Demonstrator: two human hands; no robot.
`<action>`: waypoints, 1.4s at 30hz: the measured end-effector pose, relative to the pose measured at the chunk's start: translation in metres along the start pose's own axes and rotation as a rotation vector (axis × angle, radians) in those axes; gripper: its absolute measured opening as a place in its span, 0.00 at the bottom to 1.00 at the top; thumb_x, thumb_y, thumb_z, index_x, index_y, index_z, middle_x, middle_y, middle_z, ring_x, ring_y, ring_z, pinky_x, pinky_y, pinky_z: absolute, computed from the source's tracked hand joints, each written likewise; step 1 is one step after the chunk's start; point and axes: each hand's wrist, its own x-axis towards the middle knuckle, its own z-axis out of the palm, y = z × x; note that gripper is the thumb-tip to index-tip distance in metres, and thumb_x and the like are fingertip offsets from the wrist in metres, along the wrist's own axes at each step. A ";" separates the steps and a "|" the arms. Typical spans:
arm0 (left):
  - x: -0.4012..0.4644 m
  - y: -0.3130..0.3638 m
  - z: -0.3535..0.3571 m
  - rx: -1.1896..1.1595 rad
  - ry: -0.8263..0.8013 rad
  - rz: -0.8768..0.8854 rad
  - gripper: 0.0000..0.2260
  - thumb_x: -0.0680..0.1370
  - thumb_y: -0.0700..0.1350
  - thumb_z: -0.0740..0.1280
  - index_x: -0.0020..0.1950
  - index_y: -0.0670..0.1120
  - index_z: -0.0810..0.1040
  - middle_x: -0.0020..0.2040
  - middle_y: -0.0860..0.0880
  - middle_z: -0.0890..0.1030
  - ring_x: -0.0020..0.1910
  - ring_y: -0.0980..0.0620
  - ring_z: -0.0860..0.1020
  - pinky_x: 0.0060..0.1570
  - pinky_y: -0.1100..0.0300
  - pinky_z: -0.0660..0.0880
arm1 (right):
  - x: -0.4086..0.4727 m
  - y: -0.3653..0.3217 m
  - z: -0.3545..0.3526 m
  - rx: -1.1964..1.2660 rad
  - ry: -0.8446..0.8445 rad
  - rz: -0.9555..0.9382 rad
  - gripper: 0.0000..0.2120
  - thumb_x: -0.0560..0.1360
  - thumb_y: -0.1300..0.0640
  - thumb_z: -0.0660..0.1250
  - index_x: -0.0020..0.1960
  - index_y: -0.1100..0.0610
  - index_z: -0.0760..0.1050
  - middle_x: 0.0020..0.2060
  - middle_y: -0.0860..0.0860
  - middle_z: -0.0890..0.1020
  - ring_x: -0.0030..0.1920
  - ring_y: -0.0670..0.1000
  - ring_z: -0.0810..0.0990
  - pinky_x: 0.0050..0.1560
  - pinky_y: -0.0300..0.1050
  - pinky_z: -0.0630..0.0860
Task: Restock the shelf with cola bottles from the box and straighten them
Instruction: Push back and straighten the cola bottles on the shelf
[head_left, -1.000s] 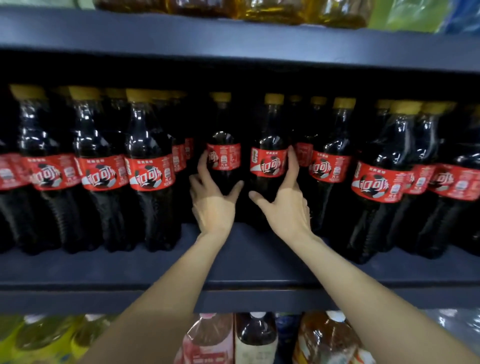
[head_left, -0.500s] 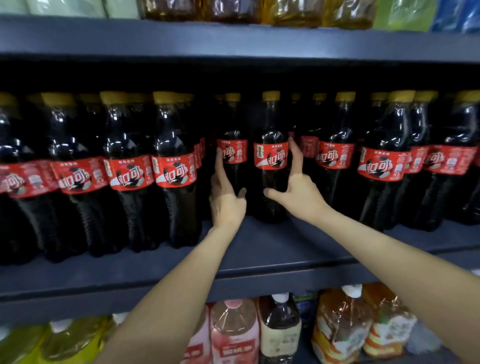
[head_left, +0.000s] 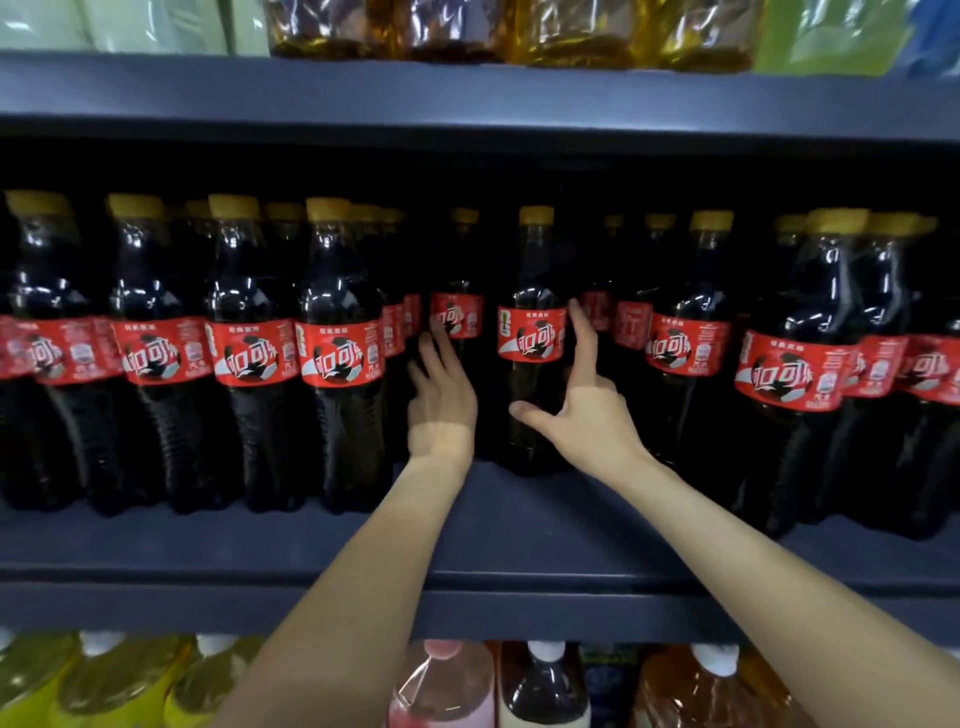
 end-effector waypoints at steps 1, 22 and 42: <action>0.001 0.000 0.000 0.000 -0.018 -0.008 0.42 0.57 0.48 0.81 0.67 0.38 0.70 0.54 0.44 0.80 0.40 0.50 0.80 0.16 0.64 0.68 | 0.000 0.001 -0.001 0.010 0.002 -0.001 0.53 0.70 0.51 0.74 0.74 0.40 0.33 0.33 0.42 0.67 0.29 0.40 0.69 0.31 0.32 0.69; -0.090 -0.085 -0.108 -0.596 0.243 0.006 0.32 0.75 0.43 0.70 0.75 0.44 0.58 0.66 0.41 0.66 0.64 0.44 0.68 0.62 0.49 0.72 | -0.006 -0.065 0.054 0.026 0.054 0.089 0.50 0.71 0.52 0.73 0.76 0.43 0.38 0.55 0.62 0.79 0.48 0.62 0.82 0.49 0.53 0.79; -0.065 0.071 -0.102 -1.138 -0.477 0.043 0.28 0.75 0.41 0.70 0.72 0.48 0.63 0.63 0.49 0.73 0.60 0.55 0.72 0.62 0.59 0.70 | -0.093 -0.013 -0.109 -0.055 0.774 0.135 0.19 0.74 0.57 0.68 0.63 0.59 0.72 0.54 0.55 0.77 0.55 0.53 0.74 0.55 0.41 0.70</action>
